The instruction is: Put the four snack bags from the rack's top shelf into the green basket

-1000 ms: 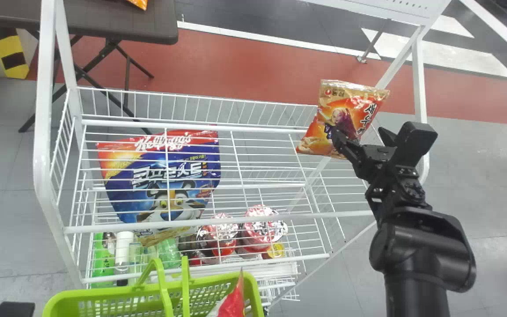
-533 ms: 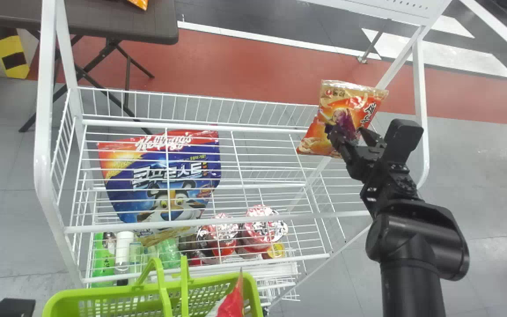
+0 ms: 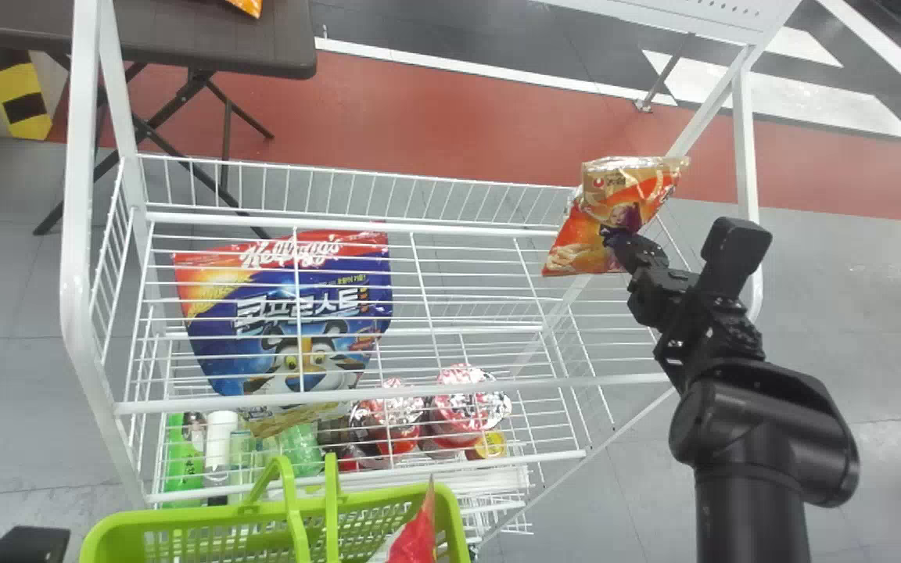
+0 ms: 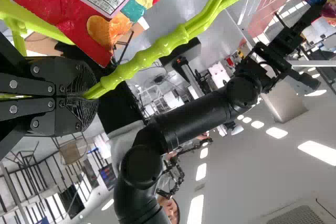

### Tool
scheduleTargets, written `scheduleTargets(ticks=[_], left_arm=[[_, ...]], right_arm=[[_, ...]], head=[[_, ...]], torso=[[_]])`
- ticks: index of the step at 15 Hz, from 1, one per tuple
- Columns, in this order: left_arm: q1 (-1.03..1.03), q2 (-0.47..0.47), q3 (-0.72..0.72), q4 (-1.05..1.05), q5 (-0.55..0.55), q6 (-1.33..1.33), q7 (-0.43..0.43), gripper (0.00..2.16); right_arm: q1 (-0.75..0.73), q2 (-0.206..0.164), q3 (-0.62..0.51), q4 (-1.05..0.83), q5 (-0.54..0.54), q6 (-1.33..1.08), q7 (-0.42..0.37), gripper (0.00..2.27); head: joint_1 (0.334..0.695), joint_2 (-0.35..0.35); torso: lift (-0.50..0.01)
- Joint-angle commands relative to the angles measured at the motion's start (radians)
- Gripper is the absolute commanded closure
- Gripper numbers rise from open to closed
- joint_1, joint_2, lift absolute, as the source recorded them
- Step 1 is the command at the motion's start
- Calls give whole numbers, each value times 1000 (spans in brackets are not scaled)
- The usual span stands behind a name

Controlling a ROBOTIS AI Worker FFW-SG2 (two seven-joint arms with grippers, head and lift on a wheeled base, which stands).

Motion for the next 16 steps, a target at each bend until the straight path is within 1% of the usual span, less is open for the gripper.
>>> scheduleTargets(ticks=[1,2,3,5,8,10,11,13,14,16], left_arm=[[0,-2,0,0,-4,5,0,1760],[-1,-3,-2,0,-4,9,0,1760],[-3,-3,-2,0,-5,12,0,1760],[-5,-3,-5,0,-5,12,1,1760],[-5,0,0,0,-4,12,1,1760],[-6,-2,2,0,-4,12,1,1760],[-6,-3,2,0,-2,12,0,1760],[5,-6,5,-1,-2,-1,3,1760],[9,-8,5,0,-2,-10,6,1760],[9,-11,5,-1,-2,-13,9,1760]], right_arm=[[74,7,16,-135,-47,59,13,2135],[123,17,33,-222,-80,99,16,2135],[167,18,45,-300,-107,136,15,2135],[258,30,56,-507,-185,326,16,2135],[413,67,39,-790,-297,596,24,2135],[502,89,16,-940,-345,817,76,2132],[528,101,7,-995,-348,952,108,2132],[536,99,-25,-1047,-386,1197,151,2132],[537,99,-67,-1064,-440,1199,163,2132],[548,99,-116,-1086,-501,1199,186,2132]], head=[[695,-350],[695,-350],[695,-350],[695,-350],[695,-350],[695,-350],[695,-350],[695,-350],[695,-350],[695,-350]], torso=[[0],[0],[0],[0],[0],[0],[0],[0],[0],[0]])
